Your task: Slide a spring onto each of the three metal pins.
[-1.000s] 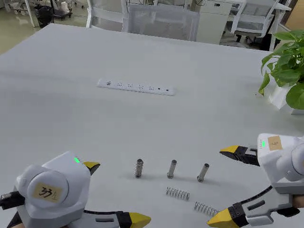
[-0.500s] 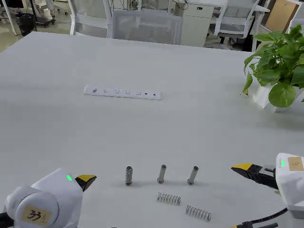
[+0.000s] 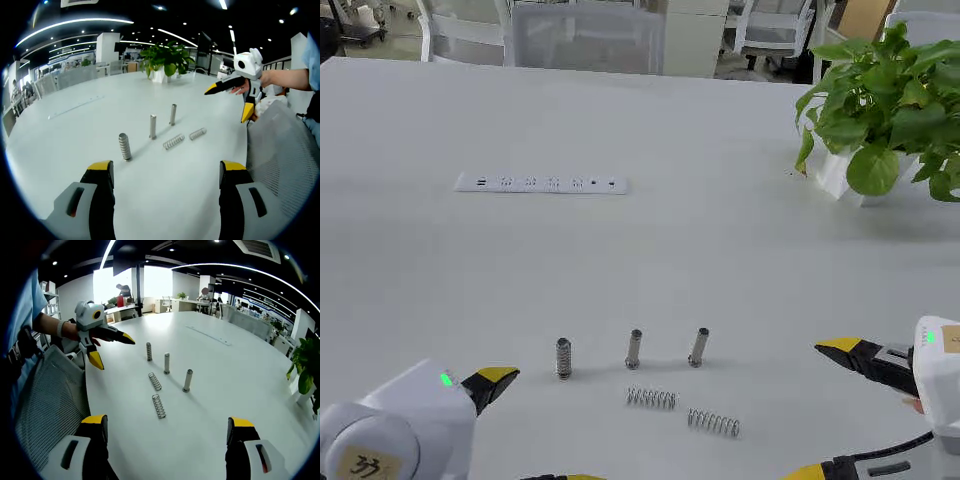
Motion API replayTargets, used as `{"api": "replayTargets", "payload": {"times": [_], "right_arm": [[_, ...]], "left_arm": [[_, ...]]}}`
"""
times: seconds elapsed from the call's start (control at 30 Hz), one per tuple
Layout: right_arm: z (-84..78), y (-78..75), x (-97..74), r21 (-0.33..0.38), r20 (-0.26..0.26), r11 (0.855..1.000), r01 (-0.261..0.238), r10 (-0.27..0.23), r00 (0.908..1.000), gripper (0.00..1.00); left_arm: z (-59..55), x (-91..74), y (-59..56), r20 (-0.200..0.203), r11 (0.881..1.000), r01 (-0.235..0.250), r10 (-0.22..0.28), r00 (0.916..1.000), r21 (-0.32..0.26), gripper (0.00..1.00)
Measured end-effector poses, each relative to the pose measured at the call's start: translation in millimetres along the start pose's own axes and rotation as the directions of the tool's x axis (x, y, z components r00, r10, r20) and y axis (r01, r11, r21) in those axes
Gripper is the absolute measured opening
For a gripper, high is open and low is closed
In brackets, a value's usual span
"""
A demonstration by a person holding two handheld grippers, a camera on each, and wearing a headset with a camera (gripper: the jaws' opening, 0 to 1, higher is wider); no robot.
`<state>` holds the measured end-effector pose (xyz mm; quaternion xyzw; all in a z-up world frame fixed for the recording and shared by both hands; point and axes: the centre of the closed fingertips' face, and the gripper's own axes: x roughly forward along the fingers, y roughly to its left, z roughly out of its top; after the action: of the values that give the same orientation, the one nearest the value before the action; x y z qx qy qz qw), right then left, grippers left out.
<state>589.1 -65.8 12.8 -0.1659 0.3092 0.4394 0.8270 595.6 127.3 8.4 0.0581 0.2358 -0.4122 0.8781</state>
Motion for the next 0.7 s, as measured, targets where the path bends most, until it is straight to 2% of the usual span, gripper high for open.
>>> {"api": "replayTargets", "payload": {"times": [0.17, 0.37, 0.47, 0.7], "right_arm": [[-2.5, 3.0, -0.5, 0.018, 0.000, 1.000, -0.001, 0.001, 1.0000, 0.99], [-5.2, 4.4, -3.2, 0.019, -0.005, 1.000, 0.000, 0.000, 1.0000, 0.99], [-5.5, 3.7, -5.6, 0.025, -0.006, 1.000, 0.005, -0.005, 1.0000, 0.99], [-9.5, 7.3, -11.3, 0.031, -0.005, 0.999, 0.012, -0.012, 0.9999, 0.99]], "left_arm": [[12.1, 10.5, -5.5, 0.041, 0.996, 0.027, -0.031, 0.9987, 0.081, 0.71], [13.3, 31.2, -8.9, 0.026, 0.992, 0.062, -0.065, 0.9976, 0.110, 0.64], [12.9, 39.8, -11.2, 0.016, 0.986, 0.085, -0.088, 0.9960, 0.143, 0.61], [7.2, 55.5, -10.5, -0.014, 0.980, 0.117, -0.116, 0.9932, 0.161, 0.53]]}}
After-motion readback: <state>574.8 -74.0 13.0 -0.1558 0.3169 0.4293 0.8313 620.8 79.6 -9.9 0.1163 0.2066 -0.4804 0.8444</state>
